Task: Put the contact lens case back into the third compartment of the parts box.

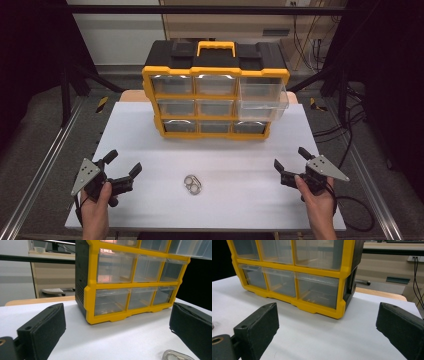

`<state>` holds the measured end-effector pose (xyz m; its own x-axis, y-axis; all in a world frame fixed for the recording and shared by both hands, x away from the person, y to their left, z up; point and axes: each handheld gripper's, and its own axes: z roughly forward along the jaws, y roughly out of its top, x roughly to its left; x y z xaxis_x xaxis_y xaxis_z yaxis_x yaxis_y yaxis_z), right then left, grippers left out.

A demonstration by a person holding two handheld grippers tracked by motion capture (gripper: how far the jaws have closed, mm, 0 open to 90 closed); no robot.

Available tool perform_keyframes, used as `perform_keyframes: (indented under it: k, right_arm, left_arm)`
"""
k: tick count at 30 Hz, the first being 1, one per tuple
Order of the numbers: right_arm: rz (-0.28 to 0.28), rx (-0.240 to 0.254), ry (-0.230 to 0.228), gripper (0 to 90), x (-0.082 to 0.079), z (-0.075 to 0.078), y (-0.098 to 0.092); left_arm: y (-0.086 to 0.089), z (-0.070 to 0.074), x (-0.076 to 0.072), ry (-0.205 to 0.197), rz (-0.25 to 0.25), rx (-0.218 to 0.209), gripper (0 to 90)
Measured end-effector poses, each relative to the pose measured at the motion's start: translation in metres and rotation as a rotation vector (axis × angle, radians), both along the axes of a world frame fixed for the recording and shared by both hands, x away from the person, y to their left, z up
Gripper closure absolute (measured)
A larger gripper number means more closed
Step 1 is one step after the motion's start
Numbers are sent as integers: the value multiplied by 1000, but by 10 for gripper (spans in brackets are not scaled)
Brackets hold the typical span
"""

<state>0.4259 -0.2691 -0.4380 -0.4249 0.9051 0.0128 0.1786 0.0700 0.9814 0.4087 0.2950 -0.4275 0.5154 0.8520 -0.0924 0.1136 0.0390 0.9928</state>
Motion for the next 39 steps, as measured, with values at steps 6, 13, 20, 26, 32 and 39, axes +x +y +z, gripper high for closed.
perform_keyframes:
  k: [6,13,20,26,32,39]
  right_arm:
    - [-17,3,4,46,0,-1,-3]
    - [-46,21,27,40,2,-2,-5]
    - [-69,19,70,57,3,-2,3]
    - [-51,9,107,64,5,-1,15]
    - [48,-43,179,66,3,1,49]
    - [126,-125,271,65,3,0,73]
  left_arm:
    - [-3,-1,2,5,-4,-1,4]
    - [-3,-4,2,20,-2,-4,5]
    - [-1,-5,2,13,12,-21,5]
    - [-1,-5,2,10,21,-19,5]
    - [-1,-6,2,12,22,-18,5]
    - [-3,-5,3,11,19,-5,5]
